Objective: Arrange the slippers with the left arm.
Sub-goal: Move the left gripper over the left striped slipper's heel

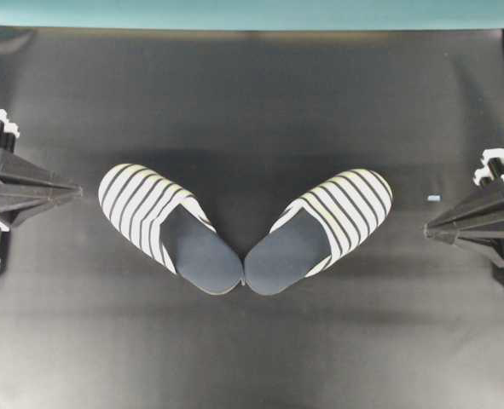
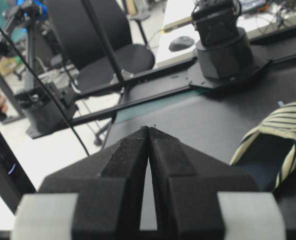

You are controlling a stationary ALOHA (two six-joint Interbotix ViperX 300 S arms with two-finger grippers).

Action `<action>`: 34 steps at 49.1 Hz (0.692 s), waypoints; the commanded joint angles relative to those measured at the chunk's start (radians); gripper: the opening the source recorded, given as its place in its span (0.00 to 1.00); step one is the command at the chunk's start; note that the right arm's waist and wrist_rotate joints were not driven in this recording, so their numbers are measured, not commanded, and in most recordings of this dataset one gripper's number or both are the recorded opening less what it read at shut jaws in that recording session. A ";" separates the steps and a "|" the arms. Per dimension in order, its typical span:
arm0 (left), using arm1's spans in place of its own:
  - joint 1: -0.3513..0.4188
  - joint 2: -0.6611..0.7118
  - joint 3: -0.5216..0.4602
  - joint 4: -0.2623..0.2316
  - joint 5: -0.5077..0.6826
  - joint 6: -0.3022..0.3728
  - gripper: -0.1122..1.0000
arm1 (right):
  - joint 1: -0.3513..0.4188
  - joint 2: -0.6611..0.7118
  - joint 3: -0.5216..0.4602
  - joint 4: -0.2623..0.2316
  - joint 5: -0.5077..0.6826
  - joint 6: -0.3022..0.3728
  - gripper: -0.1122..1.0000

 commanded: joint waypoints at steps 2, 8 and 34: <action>0.026 0.037 -0.046 0.035 0.069 -0.074 0.15 | 0.000 0.014 -0.021 0.006 -0.008 0.002 0.13; 0.044 0.081 -0.123 0.038 0.212 -0.192 0.10 | 0.000 0.012 -0.025 0.046 0.014 0.000 0.10; 0.092 0.515 -0.568 0.041 0.973 -0.497 0.10 | 0.000 0.012 -0.028 0.051 0.209 0.000 0.10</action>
